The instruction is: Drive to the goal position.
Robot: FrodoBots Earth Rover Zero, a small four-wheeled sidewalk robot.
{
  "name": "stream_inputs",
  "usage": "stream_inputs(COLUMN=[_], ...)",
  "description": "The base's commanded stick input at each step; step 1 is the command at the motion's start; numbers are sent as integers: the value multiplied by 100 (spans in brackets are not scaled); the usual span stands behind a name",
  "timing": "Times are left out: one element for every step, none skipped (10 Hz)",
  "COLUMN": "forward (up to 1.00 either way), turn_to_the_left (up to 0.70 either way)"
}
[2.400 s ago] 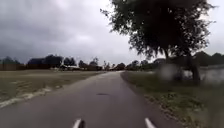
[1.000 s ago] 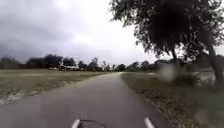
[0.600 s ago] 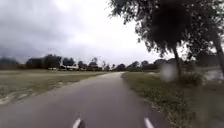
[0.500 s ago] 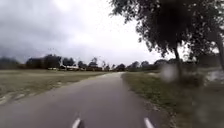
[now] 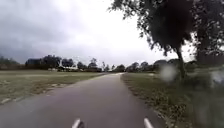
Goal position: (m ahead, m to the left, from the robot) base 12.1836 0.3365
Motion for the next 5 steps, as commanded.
stream_inputs(forward=[84,84,84,84,84], turn_to_the_left=[3,3,3,3,3])
